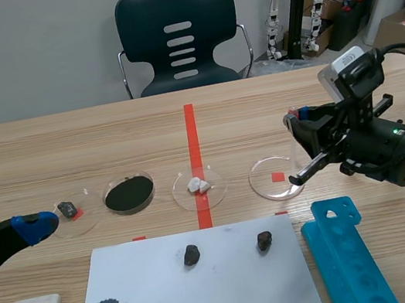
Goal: Draw acid from the petri dish
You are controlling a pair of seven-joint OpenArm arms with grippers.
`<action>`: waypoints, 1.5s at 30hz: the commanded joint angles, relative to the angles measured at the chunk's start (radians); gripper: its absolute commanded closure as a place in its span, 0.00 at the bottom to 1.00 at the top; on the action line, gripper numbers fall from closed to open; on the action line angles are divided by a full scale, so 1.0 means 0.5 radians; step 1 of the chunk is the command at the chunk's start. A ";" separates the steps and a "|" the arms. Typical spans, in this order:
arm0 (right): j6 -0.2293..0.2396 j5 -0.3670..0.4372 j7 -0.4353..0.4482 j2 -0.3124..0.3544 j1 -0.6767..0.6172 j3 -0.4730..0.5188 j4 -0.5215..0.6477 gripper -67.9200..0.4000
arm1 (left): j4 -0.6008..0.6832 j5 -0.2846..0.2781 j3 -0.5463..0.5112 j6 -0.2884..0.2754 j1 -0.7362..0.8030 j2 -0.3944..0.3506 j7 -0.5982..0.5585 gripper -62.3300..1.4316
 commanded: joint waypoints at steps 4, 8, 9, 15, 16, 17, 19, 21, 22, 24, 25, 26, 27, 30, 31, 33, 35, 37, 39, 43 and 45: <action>-0.001 0.021 0.031 0.000 0.046 0.002 0.011 0.96 | 0.024 -0.014 -0.005 -0.004 0.004 0.010 -0.032 0.00; -0.001 0.021 0.030 0.000 0.046 0.002 0.011 0.96 | 0.024 -0.014 -0.005 -0.004 0.004 0.010 -0.033 0.00; -0.001 0.021 0.030 0.000 0.046 0.002 0.011 0.96 | 0.024 -0.014 -0.005 -0.004 0.004 0.010 -0.033 0.00; -0.001 0.021 0.030 0.000 0.046 0.002 0.011 0.96 | 0.024 -0.014 -0.005 -0.004 0.004 0.010 -0.033 0.00; -0.001 0.021 0.030 0.000 0.046 0.002 0.011 0.96 | 0.024 -0.014 -0.005 -0.004 0.004 0.010 -0.033 0.00; -0.001 0.021 0.030 0.000 0.046 0.002 0.011 0.96 | 0.024 -0.014 -0.005 -0.004 0.004 0.010 -0.033 0.00; -0.001 0.021 0.030 0.000 0.046 0.002 0.011 0.93 | 0.024 -0.014 -0.005 -0.004 0.004 0.010 -0.033 0.00; -0.001 0.021 0.030 0.000 0.046 0.002 0.011 0.90 | 0.024 -0.014 -0.005 -0.004 0.004 0.010 -0.033 0.00; -0.001 0.021 0.030 0.000 0.046 0.002 0.011 0.90 | 0.024 -0.014 -0.005 -0.004 0.004 0.010 -0.032 0.00; -0.001 0.021 0.030 0.000 0.046 0.002 0.011 0.90 | 0.024 -0.014 -0.005 -0.004 0.004 0.010 -0.032 0.00; -0.001 0.021 0.030 0.000 0.046 0.002 0.011 0.90 | 0.024 -0.014 -0.005 -0.004 0.004 0.010 -0.032 0.00; -0.001 0.021 0.030 0.000 0.046 0.002 0.011 0.90 | 0.024 -0.014 -0.005 -0.004 0.004 0.010 -0.032 0.00; -0.001 0.021 0.030 0.000 0.046 0.002 0.011 0.90 | 0.024 -0.014 -0.005 -0.004 0.004 0.010 -0.032 0.00; -0.001 0.021 0.030 0.000 0.046 0.002 0.011 0.90 | 0.024 -0.014 -0.005 -0.004 0.004 0.010 -0.032 0.00; -0.001 0.021 0.030 0.000 0.046 0.002 0.011 0.90 | 0.024 -0.014 -0.005 -0.004 0.004 0.010 -0.032 0.00; -0.001 0.021 0.030 0.000 0.046 0.002 0.011 0.90 | 0.024 -0.014 -0.005 -0.004 0.004 0.010 -0.032 0.00; -0.001 0.021 0.030 0.000 0.046 0.002 0.011 0.90 | 0.024 -0.014 -0.005 -0.004 0.004 0.010 -0.032 0.00; -0.001 0.021 0.030 0.000 0.046 0.002 0.011 0.90 | 0.024 -0.014 -0.005 -0.004 0.004 0.010 -0.032 0.00; -0.001 0.021 0.030 0.000 0.046 0.002 0.011 0.90 | 0.024 -0.014 -0.005 -0.004 0.004 0.010 -0.032 0.00; -0.001 0.021 0.030 0.000 0.046 0.002 0.011 0.90 | 0.024 -0.014 -0.005 -0.004 0.004 0.010 -0.032 0.00; -0.001 0.021 0.030 0.000 0.046 0.002 0.011 0.90 | 0.024 -0.014 -0.005 -0.004 0.004 0.010 -0.032 0.00</action>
